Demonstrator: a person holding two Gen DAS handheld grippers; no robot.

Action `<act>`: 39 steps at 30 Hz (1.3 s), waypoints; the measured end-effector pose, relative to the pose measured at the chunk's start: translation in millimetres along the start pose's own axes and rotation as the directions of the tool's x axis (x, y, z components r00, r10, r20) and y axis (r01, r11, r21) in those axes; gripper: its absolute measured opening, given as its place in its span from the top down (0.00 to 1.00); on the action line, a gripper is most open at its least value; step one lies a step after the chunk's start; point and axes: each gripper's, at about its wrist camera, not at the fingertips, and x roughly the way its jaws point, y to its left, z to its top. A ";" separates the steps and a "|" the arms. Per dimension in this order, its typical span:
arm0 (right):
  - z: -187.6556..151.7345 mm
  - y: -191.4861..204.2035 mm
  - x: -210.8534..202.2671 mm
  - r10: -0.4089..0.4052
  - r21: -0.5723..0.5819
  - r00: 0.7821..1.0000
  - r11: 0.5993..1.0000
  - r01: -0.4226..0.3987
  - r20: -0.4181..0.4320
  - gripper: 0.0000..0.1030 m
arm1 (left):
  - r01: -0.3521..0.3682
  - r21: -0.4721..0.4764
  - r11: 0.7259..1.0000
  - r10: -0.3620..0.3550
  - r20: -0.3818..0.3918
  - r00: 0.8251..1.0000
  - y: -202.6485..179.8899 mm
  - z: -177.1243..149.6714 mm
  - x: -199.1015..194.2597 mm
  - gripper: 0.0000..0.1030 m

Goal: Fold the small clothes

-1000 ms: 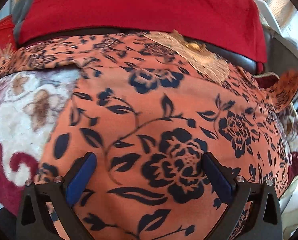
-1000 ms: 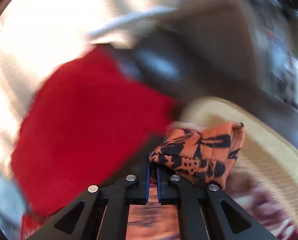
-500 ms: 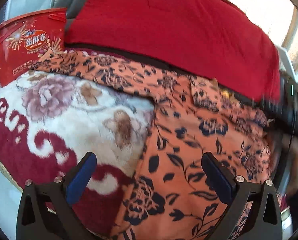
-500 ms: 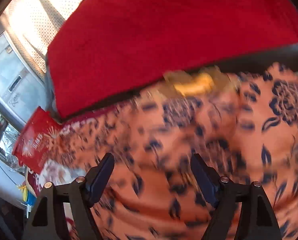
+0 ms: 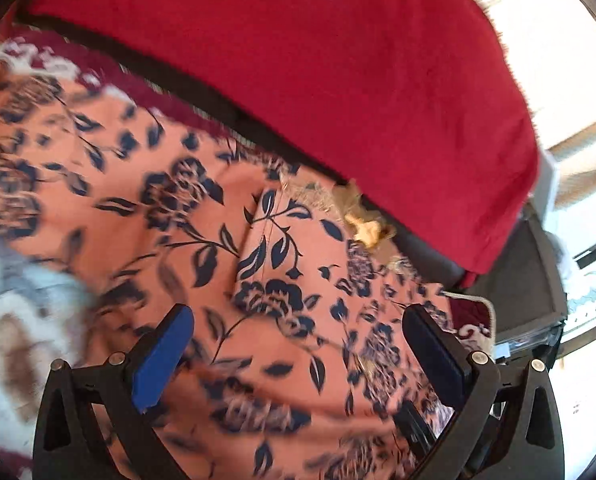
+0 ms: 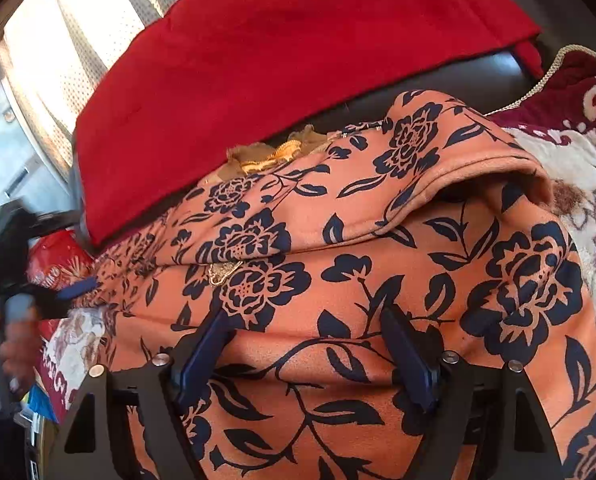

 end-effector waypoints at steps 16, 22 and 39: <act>10.5 -31.4 -16.3 0.117 0.082 0.993 0.990 -0.116 -0.017 0.20 | -0.242 0.091 0.966 0.228 0.135 0.964 -4.6 -23.3 4.1 0.94; 90.4 -63.5 -44.6 0.158 0.175 0.980 0.968 -0.178 0.121 0.14 | -0.257 0.109 0.960 0.250 0.074 0.965 16.3 -39.1 37.5 0.91; 18.4 -49.8 -35.0 -0.062 -0.057 0.997 0.997 0.059 -0.055 0.04 | -0.077 -0.249 0.965 0.177 0.410 0.894 152.2 20.4 -141.9 0.18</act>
